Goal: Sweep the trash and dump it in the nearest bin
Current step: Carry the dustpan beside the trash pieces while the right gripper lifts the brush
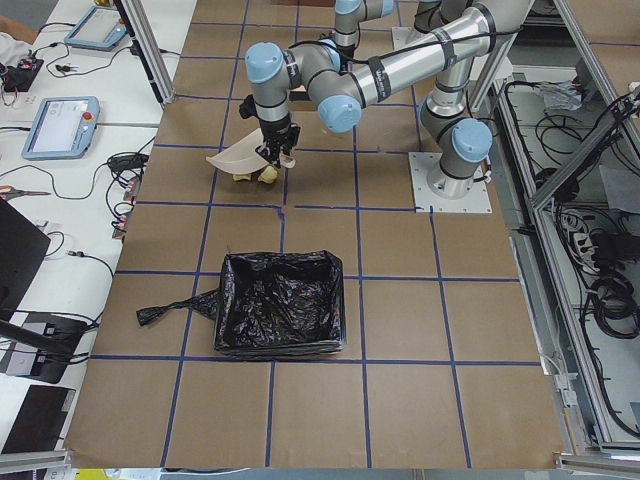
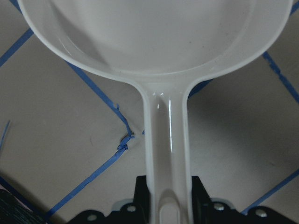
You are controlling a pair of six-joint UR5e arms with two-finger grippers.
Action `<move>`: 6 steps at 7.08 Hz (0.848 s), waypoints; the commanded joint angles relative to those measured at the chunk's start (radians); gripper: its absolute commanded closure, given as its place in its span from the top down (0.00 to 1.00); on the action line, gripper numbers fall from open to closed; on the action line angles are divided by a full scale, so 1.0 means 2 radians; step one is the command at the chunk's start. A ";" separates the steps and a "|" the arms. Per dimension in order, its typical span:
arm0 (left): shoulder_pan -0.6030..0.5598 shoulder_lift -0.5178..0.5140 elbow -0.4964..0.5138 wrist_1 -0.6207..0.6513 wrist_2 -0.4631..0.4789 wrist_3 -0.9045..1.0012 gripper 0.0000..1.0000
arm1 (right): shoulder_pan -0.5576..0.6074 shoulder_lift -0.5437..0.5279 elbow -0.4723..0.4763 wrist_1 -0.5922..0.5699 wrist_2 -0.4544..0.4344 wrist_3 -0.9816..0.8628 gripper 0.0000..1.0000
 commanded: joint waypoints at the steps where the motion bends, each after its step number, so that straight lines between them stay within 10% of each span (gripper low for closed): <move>1: 0.054 0.000 -0.001 0.003 0.001 0.089 0.03 | 0.000 0.000 0.000 0.000 0.000 -0.003 0.58; 3: 0.097 -0.019 0.009 0.007 0.000 0.163 0.03 | -0.002 -0.001 -0.001 -0.001 0.000 -0.009 0.12; 6: 0.097 -0.075 0.011 0.115 -0.002 0.246 0.01 | -0.003 -0.001 -0.002 -0.002 0.000 -0.010 0.03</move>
